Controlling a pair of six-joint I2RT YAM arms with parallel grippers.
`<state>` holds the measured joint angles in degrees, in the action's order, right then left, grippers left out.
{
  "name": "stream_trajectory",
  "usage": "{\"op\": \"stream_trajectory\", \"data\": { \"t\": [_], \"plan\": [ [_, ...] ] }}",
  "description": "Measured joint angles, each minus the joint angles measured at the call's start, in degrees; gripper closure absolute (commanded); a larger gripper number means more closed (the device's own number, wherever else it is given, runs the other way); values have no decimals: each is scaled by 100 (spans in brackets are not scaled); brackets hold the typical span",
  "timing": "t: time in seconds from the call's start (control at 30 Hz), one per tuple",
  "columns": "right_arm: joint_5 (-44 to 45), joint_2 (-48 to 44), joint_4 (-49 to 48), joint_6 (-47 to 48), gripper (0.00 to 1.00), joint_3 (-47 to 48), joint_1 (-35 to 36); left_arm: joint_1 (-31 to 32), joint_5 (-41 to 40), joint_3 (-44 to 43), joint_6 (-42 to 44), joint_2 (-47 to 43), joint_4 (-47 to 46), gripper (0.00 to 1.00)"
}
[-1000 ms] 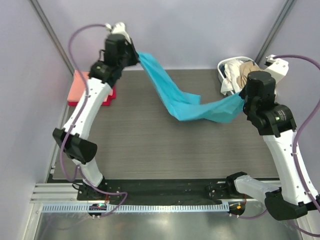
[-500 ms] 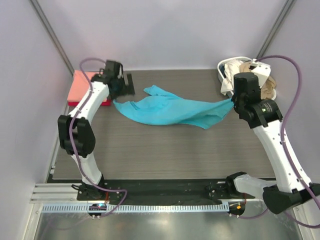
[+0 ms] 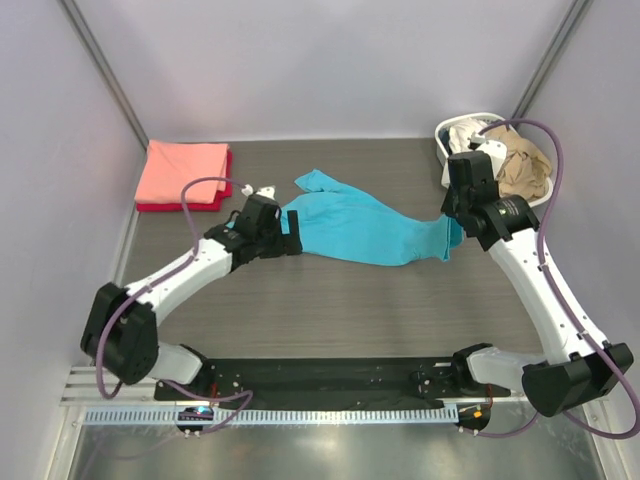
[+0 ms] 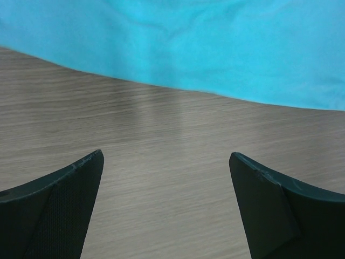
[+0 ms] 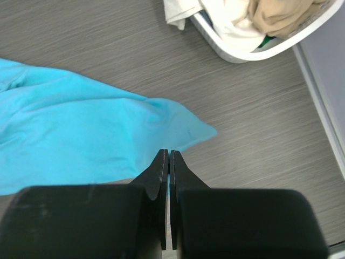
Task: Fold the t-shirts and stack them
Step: Flatten the tshirt out
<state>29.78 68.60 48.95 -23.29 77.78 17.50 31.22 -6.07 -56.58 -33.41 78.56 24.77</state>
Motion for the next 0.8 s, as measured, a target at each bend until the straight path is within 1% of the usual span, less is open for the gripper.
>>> {"op": "stream_trajectory", "data": {
  "t": [0.07, 0.2, 0.37, 0.47, 0.53, 0.57, 0.67, 0.8],
  "plan": [
    [-173, 0, -94, -17, 99, -153, 0, 31, -55, 157, -90, 380, -328, 0],
    [-509, -24, -356, -39, 99, -391, 0, 15, -118, 122, -94, 1244, -796, 1],
    [-719, -37, -619, -15, 99, -522, 0, 15, -175, -234, -146, 2146, -1147, 3],
    [-723, -37, -728, 28, 99, -538, 0, 15, -304, -457, -245, 2411, -1353, 7],
    [-721, -37, -793, 61, 99, -551, 0, 15, -400, -570, -278, 2564, -1456, 21],
    [-721, -37, -833, 70, 99, -568, 0, 15, -446, -647, -295, 2647, -1515, 49],
    [-706, -37, -903, 81, 99, -636, 0, 15, -494, -826, -382, 2894, -1624, 100],
    [-647, -66, -892, 120, 99, -636, 0, 15, -514, -1113, -245, 3016, -1508, 100]
  ]
}}
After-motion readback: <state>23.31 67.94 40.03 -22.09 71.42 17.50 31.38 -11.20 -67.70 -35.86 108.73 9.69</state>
